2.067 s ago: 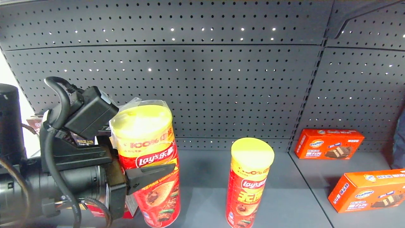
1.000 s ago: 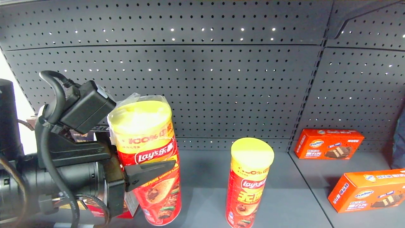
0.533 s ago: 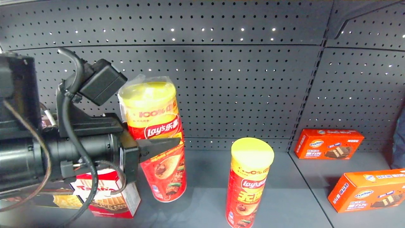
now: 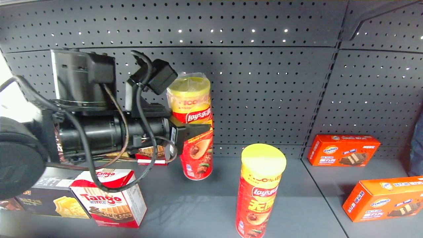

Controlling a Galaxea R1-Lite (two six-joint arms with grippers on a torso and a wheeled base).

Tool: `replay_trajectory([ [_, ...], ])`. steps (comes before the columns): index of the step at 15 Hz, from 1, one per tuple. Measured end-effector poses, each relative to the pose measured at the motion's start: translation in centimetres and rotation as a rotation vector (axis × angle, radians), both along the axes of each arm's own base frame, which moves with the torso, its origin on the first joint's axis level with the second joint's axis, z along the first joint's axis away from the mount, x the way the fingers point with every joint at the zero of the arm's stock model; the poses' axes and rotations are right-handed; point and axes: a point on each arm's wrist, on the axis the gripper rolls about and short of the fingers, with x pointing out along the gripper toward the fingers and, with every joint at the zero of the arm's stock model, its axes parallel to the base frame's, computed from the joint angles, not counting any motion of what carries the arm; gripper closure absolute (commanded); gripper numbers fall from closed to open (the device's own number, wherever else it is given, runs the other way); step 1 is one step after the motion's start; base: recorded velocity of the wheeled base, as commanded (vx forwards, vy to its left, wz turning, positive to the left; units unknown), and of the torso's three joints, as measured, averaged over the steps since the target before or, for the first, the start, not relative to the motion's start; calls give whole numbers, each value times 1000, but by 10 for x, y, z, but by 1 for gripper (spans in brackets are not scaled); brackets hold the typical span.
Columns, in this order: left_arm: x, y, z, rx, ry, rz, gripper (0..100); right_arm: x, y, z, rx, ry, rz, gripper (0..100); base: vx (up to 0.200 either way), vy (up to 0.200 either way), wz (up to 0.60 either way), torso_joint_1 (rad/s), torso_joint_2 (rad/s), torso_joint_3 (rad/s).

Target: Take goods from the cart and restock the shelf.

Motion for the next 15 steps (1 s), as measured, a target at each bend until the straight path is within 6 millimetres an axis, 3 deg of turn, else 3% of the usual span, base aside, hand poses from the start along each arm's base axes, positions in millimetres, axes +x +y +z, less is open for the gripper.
replay_trajectory([
  [5, 42, -28, -35, 1, -2, -32, 100, 0, 0, 0, -1, 0, 0, 0, 0, 0, 0, 0, 0, 0],
  [15, 94, -67, -60, 0, -4, -81, 100, 0, 0, 0, -1, 0, 0, 0, 0, 0, 0, 0, 0, 0],
])
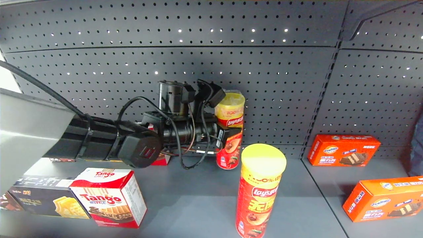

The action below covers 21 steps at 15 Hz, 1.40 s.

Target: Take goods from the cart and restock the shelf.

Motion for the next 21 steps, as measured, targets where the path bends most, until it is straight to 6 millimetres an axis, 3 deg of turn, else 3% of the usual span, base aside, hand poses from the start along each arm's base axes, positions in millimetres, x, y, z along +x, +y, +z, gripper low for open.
replay_trajectory([
  [9, 14, -25, -24, 14, 30, -29, 100, 0, 0, 0, 0, 0, 0, 0, 0, 0, 0, 0, 0, 0],
  [21, 11, -23, -36, 37, 57, -30, 100, 0, 0, 0, 0, 0, 0, 0, 0, 0, 0, 0, 0, 0],
])
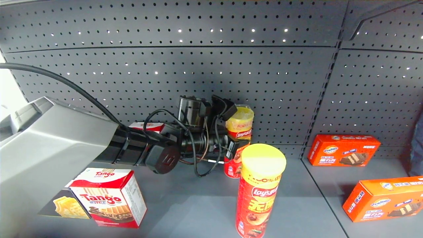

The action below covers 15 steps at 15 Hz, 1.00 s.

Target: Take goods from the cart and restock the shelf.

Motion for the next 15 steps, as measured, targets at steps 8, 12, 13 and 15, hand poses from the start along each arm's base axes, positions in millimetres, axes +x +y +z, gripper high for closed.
replay_trajectory([
  [8, -6, 1, 5, -1, -17, 17, 0, 0, 0, 0, 0, 0, 0, 0, 0, 0, 0, 0, 0, 0],
  [12, -22, 12, 16, -22, -47, 19, 0, 0, 0, 0, 0, 0, 0, 0, 0, 0, 0, 0, 0, 0],
  [13, -27, 16, 18, -20, -45, 20, 0, 0, 0, 0, 0, 0, 0, 0, 0, 0, 0, 0, 0, 0],
  [15, -40, 26, 20, -11, -32, 22, 0, 0, 0, 0, 0, 0, 0, 0, 0, 0, 0, 0, 0, 0],
])
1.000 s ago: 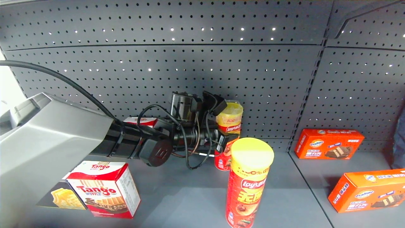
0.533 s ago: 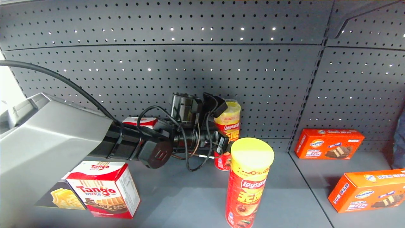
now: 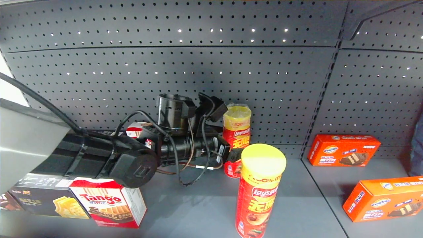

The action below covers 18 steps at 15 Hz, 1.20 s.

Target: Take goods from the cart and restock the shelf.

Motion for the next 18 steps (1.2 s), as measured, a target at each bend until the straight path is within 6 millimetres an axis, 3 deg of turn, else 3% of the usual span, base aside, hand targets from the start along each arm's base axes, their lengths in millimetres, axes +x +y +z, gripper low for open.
replay_trajectory([
  [5, -24, 31, 11, 28, -1, 114, 0, 0, 0, 0, 0, 0, 0, 0, 0, 0, 0, 0, 0, 0],
  [11, -30, 56, 20, 213, 57, 266, 0, 0, 0, 0, 0, 0, 0, 0, 0, 0, 0, 0, 0, 0],
  [14, -25, 55, 23, 267, 60, 351, 0, 0, 0, 0, 0, 0, 0, 0, 0, 0, 0, 0, 0, 0],
  [18, -18, 38, 17, 298, 54, 367, 0, 0, 0, 0, 0, 0, 0, 0, 0, 0, 0, 0, 0, 0],
])
